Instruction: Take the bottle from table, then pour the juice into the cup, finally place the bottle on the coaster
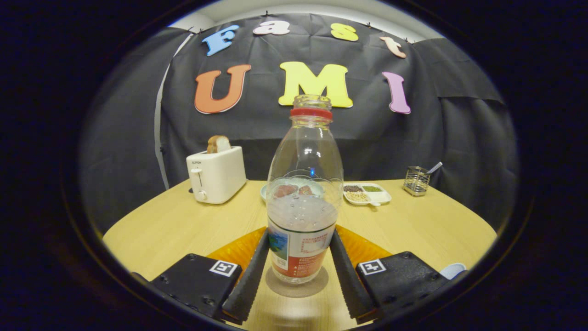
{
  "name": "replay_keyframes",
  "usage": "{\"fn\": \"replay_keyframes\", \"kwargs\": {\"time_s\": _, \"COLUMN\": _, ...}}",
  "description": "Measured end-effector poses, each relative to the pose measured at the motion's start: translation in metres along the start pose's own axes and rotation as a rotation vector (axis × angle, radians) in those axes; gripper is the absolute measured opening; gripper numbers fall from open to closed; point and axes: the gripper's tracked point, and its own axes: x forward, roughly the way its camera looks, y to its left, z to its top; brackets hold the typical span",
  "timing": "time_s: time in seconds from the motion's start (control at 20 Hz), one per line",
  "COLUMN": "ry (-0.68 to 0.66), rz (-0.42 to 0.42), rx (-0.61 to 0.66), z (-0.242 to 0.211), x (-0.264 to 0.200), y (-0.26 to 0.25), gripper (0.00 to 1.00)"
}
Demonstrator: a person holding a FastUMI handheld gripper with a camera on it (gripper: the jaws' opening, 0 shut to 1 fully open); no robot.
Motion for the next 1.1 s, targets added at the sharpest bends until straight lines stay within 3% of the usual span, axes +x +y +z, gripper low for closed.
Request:
{"fn": "replay_keyframes", "kwargs": {"time_s": 0.55, "ry": 0.045, "rz": 0.002, "rx": -0.074, "z": -0.021, "x": 0.011, "y": 0.004, "gripper": 0.83}}
{"fn": "replay_keyframes", "kwargs": {"time_s": 0.65, "ry": 0.056, "rz": 0.004, "rx": -0.085, "z": -0.023, "x": 0.008, "y": 0.004, "gripper": 0.85}}
{"fn": "replay_keyframes", "kwargs": {"time_s": 0.8, "ry": 0.056, "rz": 0.016, "rx": -0.085, "z": -0.020, "x": 0.002, "y": 0.004, "gripper": 1.00}}
{"fn": "replay_keyframes", "kwargs": {"time_s": 1.1, "ry": 0.020, "rz": -0.023, "rx": -0.104, "z": 0.001, "x": -0.037, "y": -0.007, "gripper": 1.00}}
